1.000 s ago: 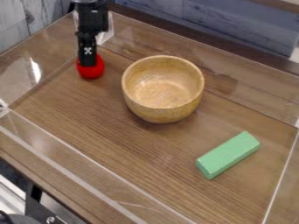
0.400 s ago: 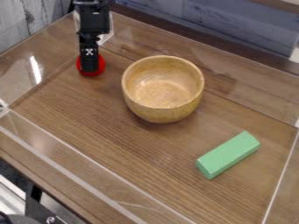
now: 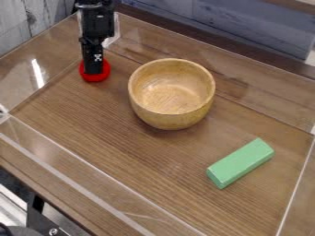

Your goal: Move the red object to the right side of the table

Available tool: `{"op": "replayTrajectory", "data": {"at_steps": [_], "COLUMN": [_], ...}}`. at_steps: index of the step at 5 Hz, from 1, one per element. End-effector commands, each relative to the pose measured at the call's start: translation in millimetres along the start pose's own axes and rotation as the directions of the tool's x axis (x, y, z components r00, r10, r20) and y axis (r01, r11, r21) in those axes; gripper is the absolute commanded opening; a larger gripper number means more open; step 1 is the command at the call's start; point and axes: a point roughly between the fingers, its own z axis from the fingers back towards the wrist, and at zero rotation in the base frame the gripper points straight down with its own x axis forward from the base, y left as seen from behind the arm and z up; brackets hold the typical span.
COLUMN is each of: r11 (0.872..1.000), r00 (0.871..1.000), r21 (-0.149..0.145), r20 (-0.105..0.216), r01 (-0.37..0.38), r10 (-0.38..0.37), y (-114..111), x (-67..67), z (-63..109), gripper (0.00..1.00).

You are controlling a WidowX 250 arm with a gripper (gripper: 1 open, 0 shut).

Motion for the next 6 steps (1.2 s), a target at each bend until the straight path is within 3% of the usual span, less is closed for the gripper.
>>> {"op": "replayTrajectory", "data": {"at_steps": [1,4,5,6], "r11": [0.997,0.98,0.977,0.982], "r00": [0.997,0.976,0.966,0.966], "r21": [0.032,0.106,0.094,0.08], "r20": [0.032,0.156,0.193,0.208], "r01": [-0.07,-0.17,-0.194,-0.172], "r10": [0.069,0.152,0.173,0.152], "y": [-13.2,-52.8,-79.4,-110.7], "x": [-3.3,18.3,36.4,61.4], "z": [22.5,68.5,82.1,83.1], "gripper": [0.0,0.0,0.0,0.0]}}
